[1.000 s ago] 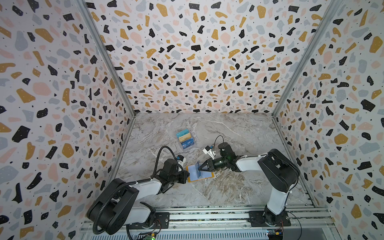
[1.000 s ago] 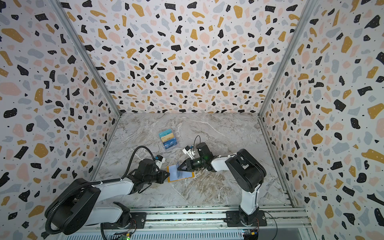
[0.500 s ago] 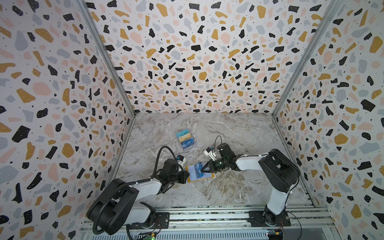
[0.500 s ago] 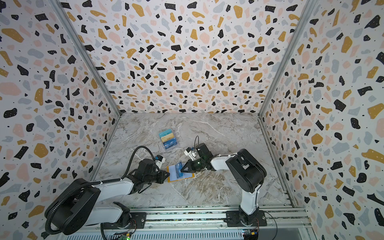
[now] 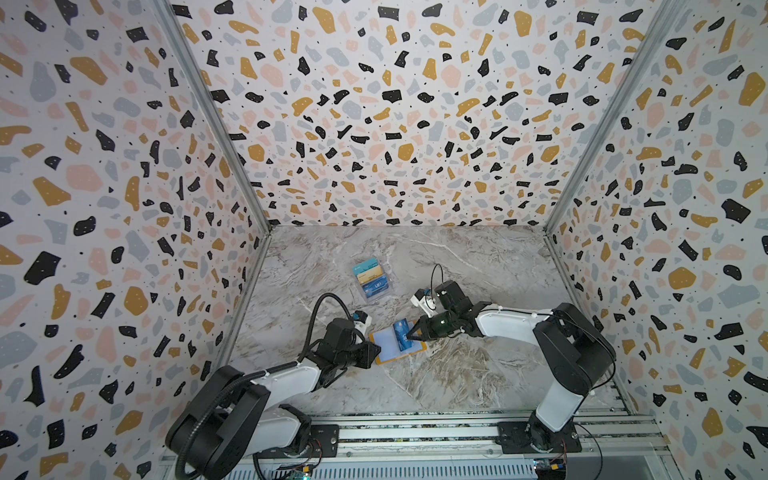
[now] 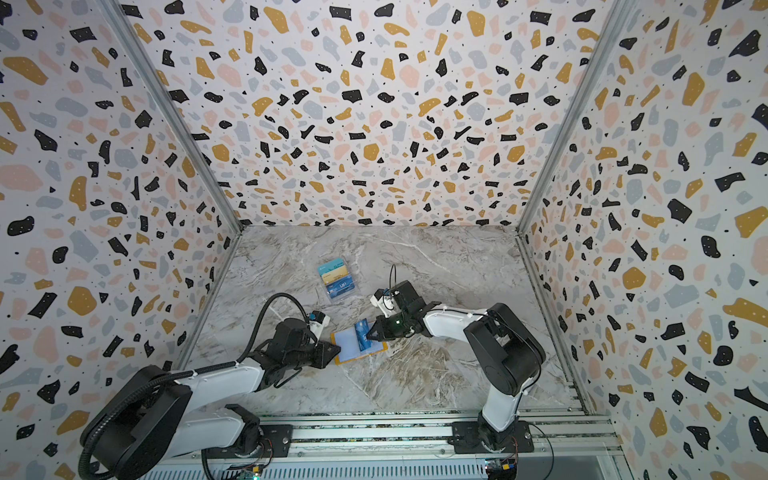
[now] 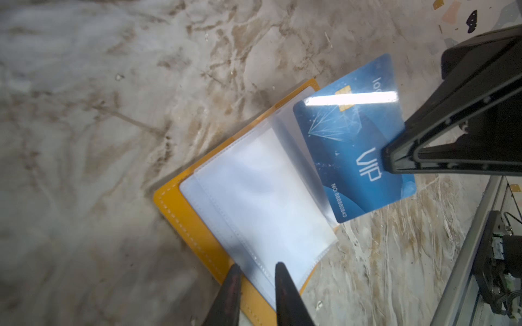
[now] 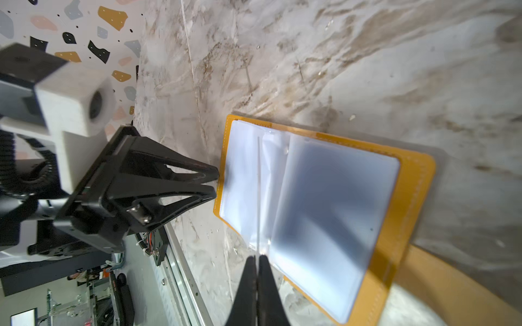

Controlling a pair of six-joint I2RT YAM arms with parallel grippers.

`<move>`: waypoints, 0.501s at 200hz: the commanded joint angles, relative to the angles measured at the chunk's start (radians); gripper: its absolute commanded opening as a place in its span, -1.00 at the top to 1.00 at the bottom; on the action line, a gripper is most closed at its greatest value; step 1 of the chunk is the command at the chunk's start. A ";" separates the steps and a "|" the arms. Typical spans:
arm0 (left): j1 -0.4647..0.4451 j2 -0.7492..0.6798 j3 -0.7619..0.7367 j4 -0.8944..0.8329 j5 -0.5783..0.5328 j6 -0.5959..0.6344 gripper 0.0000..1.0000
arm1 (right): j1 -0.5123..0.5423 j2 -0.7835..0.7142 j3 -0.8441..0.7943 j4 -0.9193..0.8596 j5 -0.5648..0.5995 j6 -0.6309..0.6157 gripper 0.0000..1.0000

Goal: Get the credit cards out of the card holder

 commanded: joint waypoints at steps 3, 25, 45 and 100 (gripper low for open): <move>-0.003 -0.097 -0.001 -0.036 -0.011 0.024 0.34 | -0.010 -0.075 0.032 -0.084 0.045 -0.073 1.00; -0.002 -0.181 0.015 -0.063 -0.013 0.025 0.23 | -0.020 -0.115 0.030 -0.111 0.041 -0.130 1.00; -0.003 -0.241 0.032 -0.071 0.022 0.030 0.13 | -0.033 -0.161 0.021 -0.125 0.002 -0.194 1.00; -0.002 -0.331 0.078 -0.012 0.196 -0.028 -0.03 | -0.079 -0.347 -0.051 -0.103 -0.249 -0.343 1.00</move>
